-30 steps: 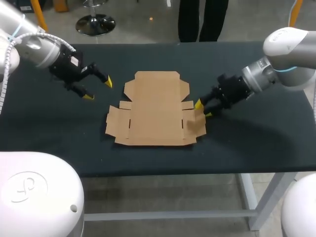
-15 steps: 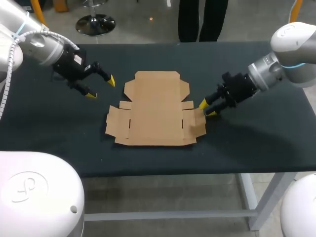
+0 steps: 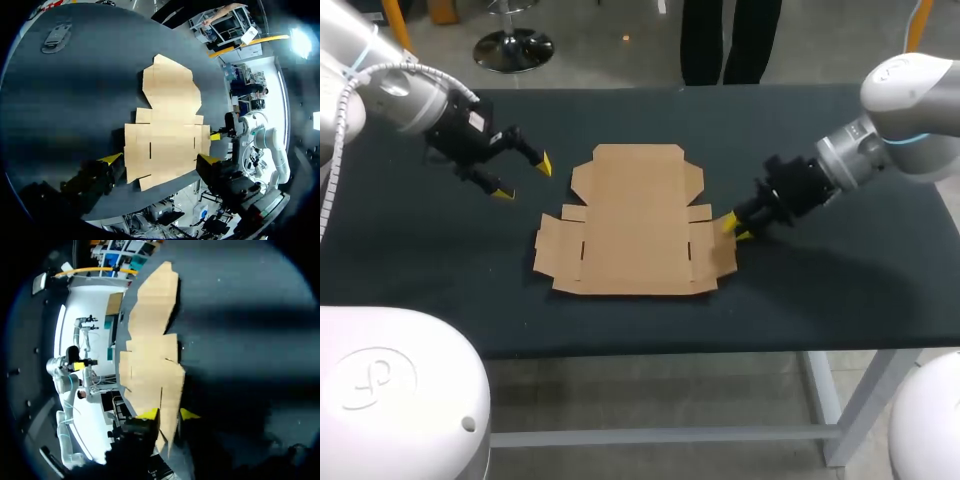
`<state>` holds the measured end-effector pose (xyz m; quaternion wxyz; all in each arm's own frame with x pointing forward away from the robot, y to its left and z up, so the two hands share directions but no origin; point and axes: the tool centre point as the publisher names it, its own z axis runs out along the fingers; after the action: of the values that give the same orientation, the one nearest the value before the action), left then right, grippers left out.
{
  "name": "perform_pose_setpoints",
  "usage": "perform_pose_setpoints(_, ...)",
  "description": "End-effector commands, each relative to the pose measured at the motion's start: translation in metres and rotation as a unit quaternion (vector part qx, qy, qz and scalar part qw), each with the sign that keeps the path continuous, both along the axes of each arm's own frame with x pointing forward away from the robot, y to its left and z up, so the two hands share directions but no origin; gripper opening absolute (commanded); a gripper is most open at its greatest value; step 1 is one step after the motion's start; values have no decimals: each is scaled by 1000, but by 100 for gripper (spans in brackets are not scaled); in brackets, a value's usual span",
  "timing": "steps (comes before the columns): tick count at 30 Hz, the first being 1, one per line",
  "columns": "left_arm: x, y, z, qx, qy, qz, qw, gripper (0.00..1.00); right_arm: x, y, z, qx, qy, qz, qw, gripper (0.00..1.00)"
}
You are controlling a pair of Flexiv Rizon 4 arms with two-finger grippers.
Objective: Assemble the packaging by folding the flat box into shape, placing the metal phone stand inside, and closing the box properly
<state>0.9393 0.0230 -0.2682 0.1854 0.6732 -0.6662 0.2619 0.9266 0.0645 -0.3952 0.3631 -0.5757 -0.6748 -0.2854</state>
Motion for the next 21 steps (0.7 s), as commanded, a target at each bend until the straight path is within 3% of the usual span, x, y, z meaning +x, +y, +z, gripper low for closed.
perform_pose_setpoints(1,-4,4,1,2,0,6,1000,100,7,6,-5,3,6,9,1000,0)
perform_pose_setpoints(21,-4,5,1,-2,0,14,1000,100,18,6,-4,-3,7,23,1000,0)
